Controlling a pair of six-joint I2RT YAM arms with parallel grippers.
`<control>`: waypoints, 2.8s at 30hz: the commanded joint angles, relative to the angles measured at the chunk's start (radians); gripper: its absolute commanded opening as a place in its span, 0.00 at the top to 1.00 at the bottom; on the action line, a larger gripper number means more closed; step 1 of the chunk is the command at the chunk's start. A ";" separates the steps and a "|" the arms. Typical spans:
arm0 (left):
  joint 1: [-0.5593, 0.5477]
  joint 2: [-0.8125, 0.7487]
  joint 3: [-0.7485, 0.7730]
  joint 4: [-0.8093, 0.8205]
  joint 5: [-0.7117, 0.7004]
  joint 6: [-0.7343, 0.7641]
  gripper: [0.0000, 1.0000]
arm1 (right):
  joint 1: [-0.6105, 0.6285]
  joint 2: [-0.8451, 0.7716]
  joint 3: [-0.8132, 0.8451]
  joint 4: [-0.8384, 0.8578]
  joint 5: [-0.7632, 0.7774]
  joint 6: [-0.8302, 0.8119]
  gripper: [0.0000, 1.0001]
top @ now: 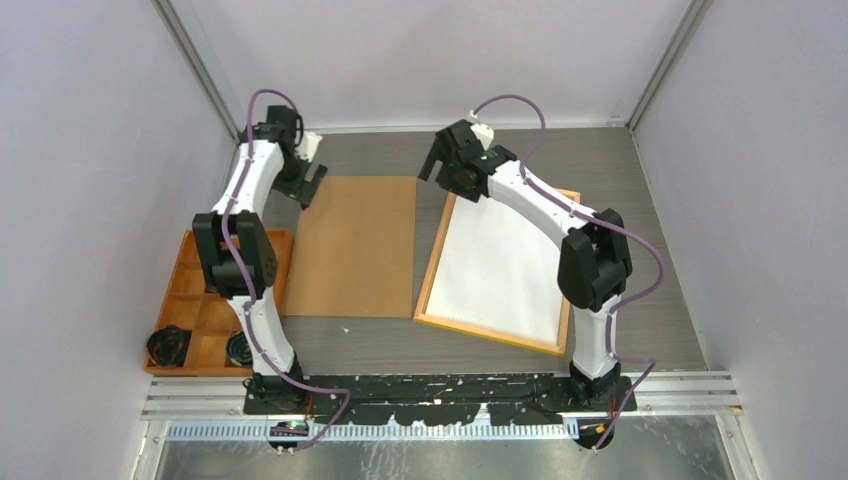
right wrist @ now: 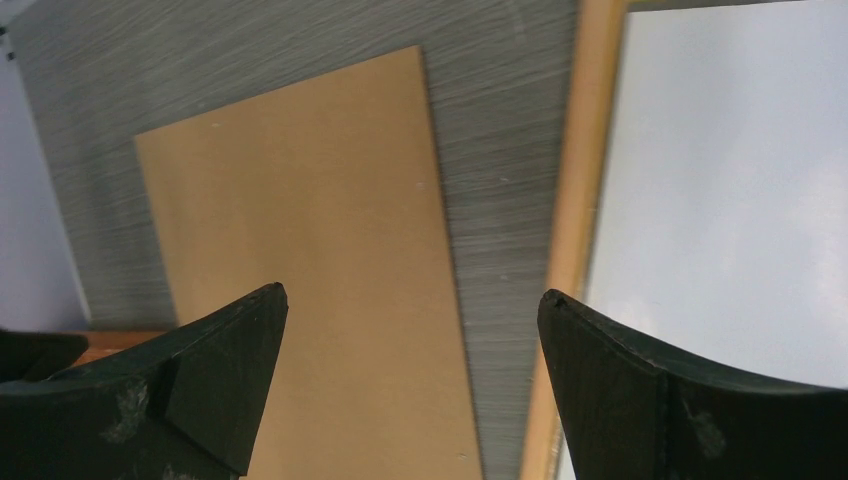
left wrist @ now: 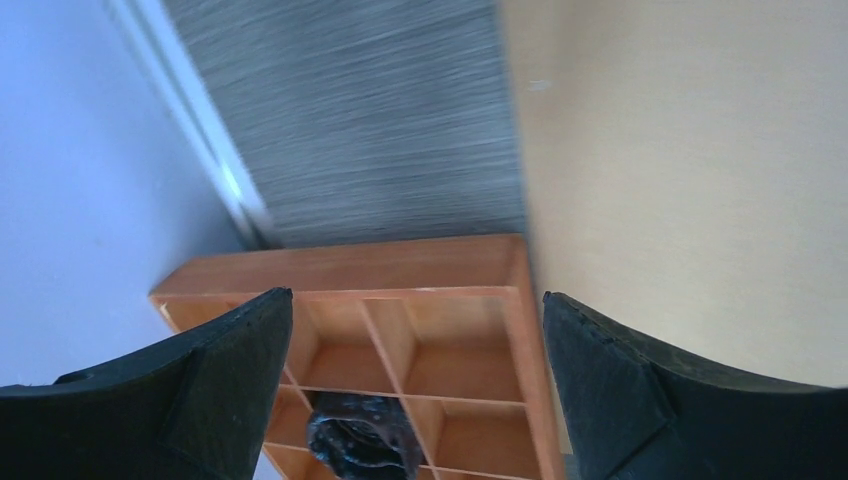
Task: Put the photo into the frame
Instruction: Turn over the photo from the photo frame, then pick up the photo frame item at the center of the board.
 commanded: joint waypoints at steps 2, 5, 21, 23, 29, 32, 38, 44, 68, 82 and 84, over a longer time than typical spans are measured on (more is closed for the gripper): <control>0.096 0.059 -0.010 0.058 -0.115 0.017 0.06 | 0.046 0.142 0.084 0.097 -0.119 0.040 0.00; 0.109 0.067 -0.082 0.144 -0.178 0.034 0.08 | 0.058 0.206 0.106 0.106 -0.140 0.065 0.00; 0.100 0.208 -0.044 0.160 -0.041 -0.026 0.09 | 0.082 0.227 -0.028 0.150 -0.125 0.142 0.00; 0.093 0.226 -0.030 0.137 -0.016 -0.027 0.08 | 0.084 0.222 -0.053 0.150 -0.121 0.159 0.00; 0.055 0.246 -0.030 0.106 0.033 -0.020 0.07 | 0.107 0.208 -0.114 0.175 -0.121 0.193 0.00; 0.040 0.255 -0.023 0.087 0.064 -0.015 0.08 | 0.120 0.214 -0.114 0.188 -0.144 0.212 0.00; 0.013 0.276 -0.004 0.062 0.061 -0.002 0.08 | 0.132 0.212 -0.110 0.229 -0.191 0.256 0.00; -0.001 0.278 -0.012 0.060 0.064 0.004 0.09 | 0.130 0.168 -0.114 0.333 -0.289 0.316 0.00; -0.024 0.221 -0.056 0.053 0.101 -0.008 0.08 | 0.146 -0.189 -0.487 1.012 -0.556 0.664 0.09; -0.023 0.165 -0.063 0.038 0.120 -0.013 0.07 | 0.142 -0.330 -0.468 0.660 -0.444 0.469 0.40; -0.023 0.149 -0.056 0.031 0.134 -0.010 0.04 | 0.143 -0.339 -0.450 0.605 -0.422 0.441 0.53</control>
